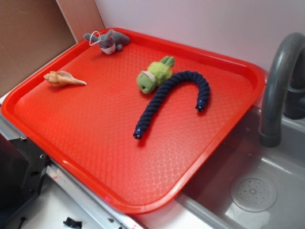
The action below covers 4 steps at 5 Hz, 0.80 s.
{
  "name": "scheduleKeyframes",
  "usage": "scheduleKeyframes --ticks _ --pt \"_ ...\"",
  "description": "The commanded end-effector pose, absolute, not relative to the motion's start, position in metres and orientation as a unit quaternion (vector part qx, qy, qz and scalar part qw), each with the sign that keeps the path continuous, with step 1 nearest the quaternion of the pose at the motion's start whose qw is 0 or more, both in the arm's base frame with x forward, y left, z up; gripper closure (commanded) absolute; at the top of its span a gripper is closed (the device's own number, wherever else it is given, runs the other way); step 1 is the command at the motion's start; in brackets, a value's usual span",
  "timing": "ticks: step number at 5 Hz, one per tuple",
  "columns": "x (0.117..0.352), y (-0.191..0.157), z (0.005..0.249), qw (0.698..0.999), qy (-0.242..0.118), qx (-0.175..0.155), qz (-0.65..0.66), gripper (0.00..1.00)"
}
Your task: Grab the shell.
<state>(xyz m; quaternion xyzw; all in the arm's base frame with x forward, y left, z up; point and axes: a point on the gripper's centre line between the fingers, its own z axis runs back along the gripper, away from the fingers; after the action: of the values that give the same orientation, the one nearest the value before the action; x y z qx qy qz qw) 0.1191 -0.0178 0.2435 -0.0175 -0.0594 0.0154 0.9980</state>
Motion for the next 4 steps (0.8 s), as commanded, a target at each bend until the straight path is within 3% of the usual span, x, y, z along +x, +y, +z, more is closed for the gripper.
scheduleKeyframes --ticks 1,2,3,4 --pt "0.119 -0.018 0.244 0.998 -0.059 -0.018 0.015 0.00" --pt "0.131 -0.018 0.239 0.988 -0.058 -0.018 0.140 0.00" --pt "0.143 -0.014 0.230 0.961 -0.084 -0.013 0.262 0.00" --pt "0.155 0.009 0.213 0.918 -0.112 -0.029 0.380 0.00"
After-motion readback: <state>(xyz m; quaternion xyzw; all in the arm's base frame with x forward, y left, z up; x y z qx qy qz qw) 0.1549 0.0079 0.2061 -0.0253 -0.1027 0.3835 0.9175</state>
